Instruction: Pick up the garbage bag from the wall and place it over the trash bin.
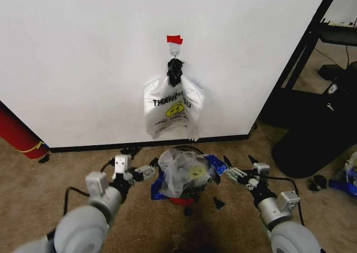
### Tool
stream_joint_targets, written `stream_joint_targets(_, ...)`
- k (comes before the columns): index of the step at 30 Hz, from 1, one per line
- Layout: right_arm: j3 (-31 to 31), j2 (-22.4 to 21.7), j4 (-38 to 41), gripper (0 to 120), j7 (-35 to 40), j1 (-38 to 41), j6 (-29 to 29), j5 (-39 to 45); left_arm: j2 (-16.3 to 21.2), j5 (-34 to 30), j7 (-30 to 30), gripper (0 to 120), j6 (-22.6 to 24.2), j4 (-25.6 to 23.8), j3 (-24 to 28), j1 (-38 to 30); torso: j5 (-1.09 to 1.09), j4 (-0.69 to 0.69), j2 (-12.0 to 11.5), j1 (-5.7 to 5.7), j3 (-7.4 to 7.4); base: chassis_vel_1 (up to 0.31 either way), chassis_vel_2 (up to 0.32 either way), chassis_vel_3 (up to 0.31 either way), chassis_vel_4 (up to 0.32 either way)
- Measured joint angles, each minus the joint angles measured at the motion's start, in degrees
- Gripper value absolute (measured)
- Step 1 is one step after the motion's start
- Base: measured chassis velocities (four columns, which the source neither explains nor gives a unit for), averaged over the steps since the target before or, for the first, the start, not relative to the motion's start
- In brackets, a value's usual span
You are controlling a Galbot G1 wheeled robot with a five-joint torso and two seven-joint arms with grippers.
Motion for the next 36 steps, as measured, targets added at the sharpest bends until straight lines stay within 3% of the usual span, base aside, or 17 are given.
stream_joint_targets(3, 1.99, 2.15, -0.42, 100, -2.18, -1.14, 3.70, -1.49, 0.61, -2.07, 4.29, 100, 1.61, 4.77, 4.79, -9.39, 0.12, -0.01, 0.01, 0.00, -0.01, 0.000, 0.000, 0.000, 0.000)
stream_joint_targets(6, 4.29, 5.19, -0.90, 100, -4.30, -2.92, 7.61, -3.65, 0.04, -3.91, 7.08, 100, 2.84, 8.23, 7.47, -15.22, 0.01, -0.01, 0.00, 0.00, 0.00, 0.000, 0.000, 0.000, 0.000)
stream_joint_targets(9, 8.13, 10.23, -0.81, 100, -7.77, -7.42, 13.44, -6.81, -1.78, -6.75, 12.21, 100, 4.63, 14.44, 13.12, -24.53, 0.07, 0.00, 0.00, 0.00, -0.01, 0.000, 0.000, 0.000, 0.000)
stream_joint_targets(12, 9.85, 12.44, 1.03, 100, -9.20, -11.24, 16.02, -7.40, -3.87, -6.90, 15.72, 100, 6.20, 18.61, 19.18, -30.56, 0.04, 0.01, 0.01, 0.00, 0.00, 0.000, 0.000, 0.000, 0.000)
stream_joint_targets(20, 7.42, 15.38, 6.79, 100, -10.29, -16.97, 17.97, -9.36, -9.51, -5.99, 17.25, 99, 15.20, 24.47, 25.69, -38.04, 0.04, 0.02, 0.00, 0.00, -0.01, 0.000, 0.000, 0.000, 0.000)
stream_joint_targets(26, 7.30, 14.40, 10.43, 100, -9.17, -16.02, 15.67, -6.13, -11.95, -3.31, 18.10, 99, 17.66, 30.45, 29.83, -44.06, 0.07, 0.00, 0.00, 0.00, -0.01, 0.000, 0.000, 0.000, 0.000)
stream_joint_targets(36, 5.95, 13.72, 12.25, 100, -8.24, -14.73, 13.92, -4.32, -12.35, 2.87, 18.62, 97, 19.57, 32.94, 34.39, -45.75, 0.05, 0.02, 0.00, 0.00, -0.01, 0.000, 0.000, 0.000, 0.000)
